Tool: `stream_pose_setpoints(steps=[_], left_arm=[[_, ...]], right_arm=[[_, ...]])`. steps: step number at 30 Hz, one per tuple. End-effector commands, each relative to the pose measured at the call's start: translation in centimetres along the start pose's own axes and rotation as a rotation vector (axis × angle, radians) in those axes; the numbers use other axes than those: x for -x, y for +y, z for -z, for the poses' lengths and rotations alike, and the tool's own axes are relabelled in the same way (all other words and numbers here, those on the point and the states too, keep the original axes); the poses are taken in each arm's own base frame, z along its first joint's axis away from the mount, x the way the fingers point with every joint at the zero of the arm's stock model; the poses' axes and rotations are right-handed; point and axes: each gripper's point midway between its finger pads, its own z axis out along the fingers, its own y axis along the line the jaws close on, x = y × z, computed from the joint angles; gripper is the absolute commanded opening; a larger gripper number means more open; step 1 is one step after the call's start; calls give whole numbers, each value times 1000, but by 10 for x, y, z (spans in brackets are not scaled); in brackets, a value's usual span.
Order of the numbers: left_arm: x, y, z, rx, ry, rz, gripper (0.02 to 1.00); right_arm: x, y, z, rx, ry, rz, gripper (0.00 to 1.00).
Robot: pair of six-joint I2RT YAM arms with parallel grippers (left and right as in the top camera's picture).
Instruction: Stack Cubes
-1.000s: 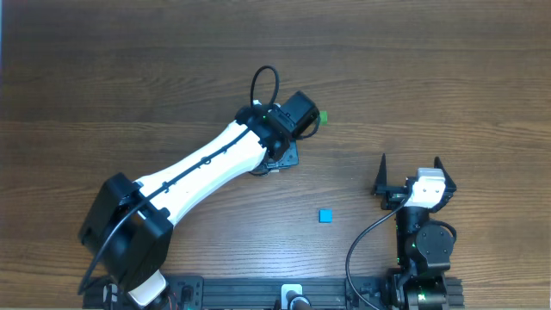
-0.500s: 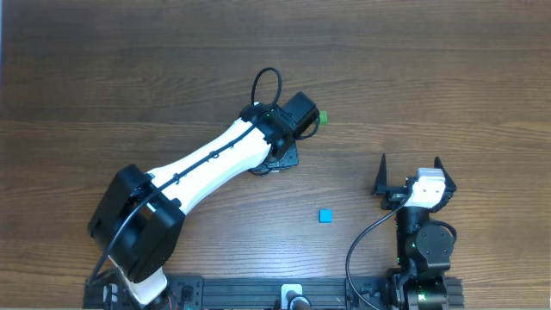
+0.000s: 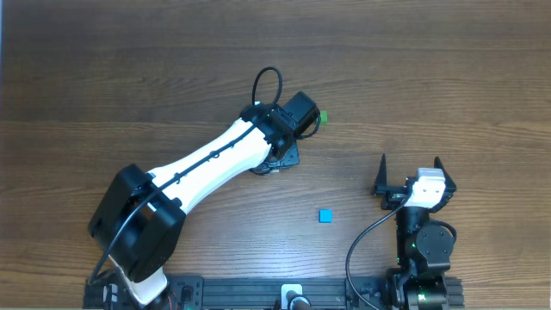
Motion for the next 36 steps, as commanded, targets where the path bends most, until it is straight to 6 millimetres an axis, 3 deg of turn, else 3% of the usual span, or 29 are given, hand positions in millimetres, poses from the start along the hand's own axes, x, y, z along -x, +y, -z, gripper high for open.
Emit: stream_pose_setpoints(steps=[1,21,23,31,36], left_arm=[[5,-5,-1,-10,-1,3,40],[4,-4,-7,2,9,1,56],[4,-5,-7,-1,6,2,93],[4,-5,-7,-1,6,2,470],[4,-5,-7,-1,6,2,584]], right_arm=[[-2,1,0,4,1,5,996],[-2,1,0,4,1,5,993],[-2,1,0,4,1,5,991],[-2,1,0,4,1,5,993],[-2,1,0,4,1,5,993]])
